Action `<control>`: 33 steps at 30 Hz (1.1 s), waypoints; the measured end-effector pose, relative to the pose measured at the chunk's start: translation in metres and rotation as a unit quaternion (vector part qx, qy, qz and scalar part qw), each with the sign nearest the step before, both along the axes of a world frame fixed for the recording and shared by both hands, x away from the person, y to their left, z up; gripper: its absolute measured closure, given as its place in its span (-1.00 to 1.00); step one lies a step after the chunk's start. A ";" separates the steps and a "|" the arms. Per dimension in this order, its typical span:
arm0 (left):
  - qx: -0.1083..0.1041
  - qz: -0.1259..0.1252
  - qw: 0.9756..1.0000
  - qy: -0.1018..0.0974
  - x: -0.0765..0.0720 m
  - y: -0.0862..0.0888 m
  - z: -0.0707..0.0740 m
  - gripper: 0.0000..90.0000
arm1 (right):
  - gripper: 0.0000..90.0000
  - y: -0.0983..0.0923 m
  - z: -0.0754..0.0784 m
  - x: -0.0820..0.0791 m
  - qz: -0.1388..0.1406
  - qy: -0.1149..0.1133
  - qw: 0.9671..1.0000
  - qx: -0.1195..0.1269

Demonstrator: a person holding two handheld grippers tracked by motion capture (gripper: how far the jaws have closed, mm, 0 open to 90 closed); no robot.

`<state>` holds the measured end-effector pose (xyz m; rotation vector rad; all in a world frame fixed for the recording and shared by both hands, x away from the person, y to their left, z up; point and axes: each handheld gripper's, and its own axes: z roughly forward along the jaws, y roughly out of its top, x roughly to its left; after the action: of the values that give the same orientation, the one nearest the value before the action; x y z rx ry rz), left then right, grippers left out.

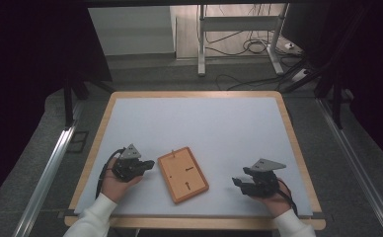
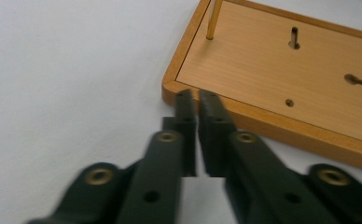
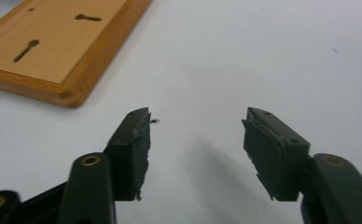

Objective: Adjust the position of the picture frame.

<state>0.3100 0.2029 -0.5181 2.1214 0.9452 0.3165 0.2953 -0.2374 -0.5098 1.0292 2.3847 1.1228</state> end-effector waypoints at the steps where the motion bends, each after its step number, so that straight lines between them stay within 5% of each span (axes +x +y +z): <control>1: 0.003 -0.002 1.000 0.003 0.000 -0.001 0.000 1.00 | -0.16 -0.003 0.000 -0.001 -0.004 0.000 1.000 0.002; 11: 0.031 -0.013 0.999 0.033 0.007 -0.016 -0.014 1.00 | -0.26 -0.006 0.002 -0.004 -0.011 -0.004 1.000 -0.004; 14: 0.037 -0.013 0.999 0.026 0.008 -0.018 -0.013 1.00 | -0.27 -0.004 0.001 -0.004 -0.009 -0.004 1.000 -0.005; 17: 0.017 -0.015 0.999 0.025 0.011 -0.018 -0.011 1.00 | -0.27 -0.004 0.001 -0.004 -0.009 -0.004 1.000 -0.005; 20: 0.042 -0.018 0.999 0.011 0.012 -0.021 -0.009 1.00 | -0.27 -0.003 0.000 -0.003 -0.009 -0.002 1.000 -0.007; 27: 0.042 -0.014 0.998 0.042 0.014 -0.017 -0.014 1.00 | -0.27 -0.003 0.000 -0.004 -0.007 -0.004 1.000 -0.013; 29: 0.056 -0.009 0.998 0.036 0.015 -0.019 -0.015 1.00 | -0.27 -0.004 0.000 -0.003 -0.007 -0.002 1.000 -0.012; 33: 0.048 -0.006 0.998 0.038 0.019 -0.019 -0.016 1.00 | -0.27 -0.004 0.001 -0.003 -0.007 0.000 1.000 -0.005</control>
<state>0.3293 0.1835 -0.5346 2.2389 0.9789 0.2817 0.2927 -0.2411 -0.5087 1.0407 2.3764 1.1039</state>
